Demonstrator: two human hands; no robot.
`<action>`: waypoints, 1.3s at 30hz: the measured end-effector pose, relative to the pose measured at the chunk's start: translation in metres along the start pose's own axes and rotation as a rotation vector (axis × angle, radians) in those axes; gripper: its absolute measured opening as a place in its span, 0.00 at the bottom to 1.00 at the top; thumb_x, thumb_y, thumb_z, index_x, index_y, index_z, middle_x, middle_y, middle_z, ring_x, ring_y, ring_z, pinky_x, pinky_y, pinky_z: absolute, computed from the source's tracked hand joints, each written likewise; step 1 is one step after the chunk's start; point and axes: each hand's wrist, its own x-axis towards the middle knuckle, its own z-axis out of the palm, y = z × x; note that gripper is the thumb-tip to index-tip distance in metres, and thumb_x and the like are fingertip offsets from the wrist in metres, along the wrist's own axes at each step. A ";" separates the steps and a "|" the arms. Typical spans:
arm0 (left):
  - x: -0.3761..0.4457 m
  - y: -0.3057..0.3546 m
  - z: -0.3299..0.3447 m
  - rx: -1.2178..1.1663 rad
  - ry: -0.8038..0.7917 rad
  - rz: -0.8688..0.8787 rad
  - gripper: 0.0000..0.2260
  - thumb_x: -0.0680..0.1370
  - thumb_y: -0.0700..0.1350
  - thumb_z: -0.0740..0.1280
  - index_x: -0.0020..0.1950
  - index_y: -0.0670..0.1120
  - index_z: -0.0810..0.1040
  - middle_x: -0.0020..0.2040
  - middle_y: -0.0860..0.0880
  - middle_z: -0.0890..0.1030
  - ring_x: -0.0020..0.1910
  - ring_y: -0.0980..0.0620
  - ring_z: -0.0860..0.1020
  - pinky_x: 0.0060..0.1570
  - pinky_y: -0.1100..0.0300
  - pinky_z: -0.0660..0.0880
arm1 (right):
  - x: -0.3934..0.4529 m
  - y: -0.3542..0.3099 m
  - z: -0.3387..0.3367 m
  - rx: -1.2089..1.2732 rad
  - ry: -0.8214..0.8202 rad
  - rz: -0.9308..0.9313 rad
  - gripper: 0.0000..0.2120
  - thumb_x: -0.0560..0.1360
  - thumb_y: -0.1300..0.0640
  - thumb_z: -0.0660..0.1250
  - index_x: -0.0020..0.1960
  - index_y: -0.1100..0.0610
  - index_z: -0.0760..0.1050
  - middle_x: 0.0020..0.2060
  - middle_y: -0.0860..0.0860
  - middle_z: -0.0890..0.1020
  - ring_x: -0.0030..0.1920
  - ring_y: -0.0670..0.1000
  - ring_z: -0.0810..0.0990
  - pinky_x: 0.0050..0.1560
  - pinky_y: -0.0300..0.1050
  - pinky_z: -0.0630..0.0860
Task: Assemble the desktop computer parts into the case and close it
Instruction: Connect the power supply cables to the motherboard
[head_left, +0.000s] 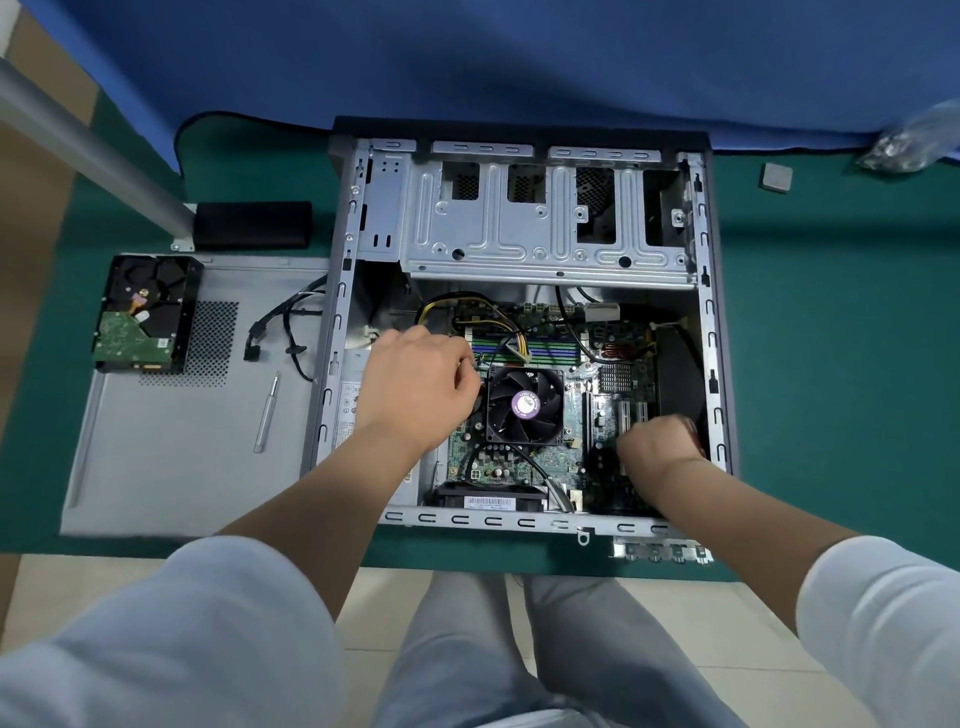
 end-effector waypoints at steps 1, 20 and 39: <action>0.000 0.000 0.000 0.001 0.002 0.000 0.10 0.76 0.47 0.60 0.42 0.50 0.81 0.34 0.54 0.79 0.40 0.51 0.74 0.46 0.55 0.66 | 0.000 0.000 0.000 -0.001 0.006 -0.001 0.13 0.79 0.63 0.58 0.61 0.58 0.73 0.52 0.49 0.80 0.45 0.51 0.77 0.43 0.46 0.69; 0.000 -0.001 0.000 0.001 0.010 -0.005 0.10 0.76 0.47 0.60 0.42 0.50 0.80 0.34 0.54 0.79 0.40 0.51 0.73 0.48 0.56 0.64 | -0.001 -0.001 -0.001 -0.010 0.003 0.025 0.15 0.80 0.60 0.57 0.66 0.60 0.70 0.57 0.51 0.79 0.54 0.52 0.79 0.54 0.47 0.73; 0.000 -0.001 0.002 0.002 0.031 -0.006 0.10 0.76 0.47 0.60 0.42 0.49 0.81 0.35 0.53 0.80 0.40 0.50 0.74 0.47 0.56 0.64 | 0.005 -0.003 0.003 -0.012 0.009 0.023 0.12 0.78 0.64 0.58 0.60 0.58 0.73 0.50 0.49 0.80 0.48 0.50 0.78 0.41 0.45 0.68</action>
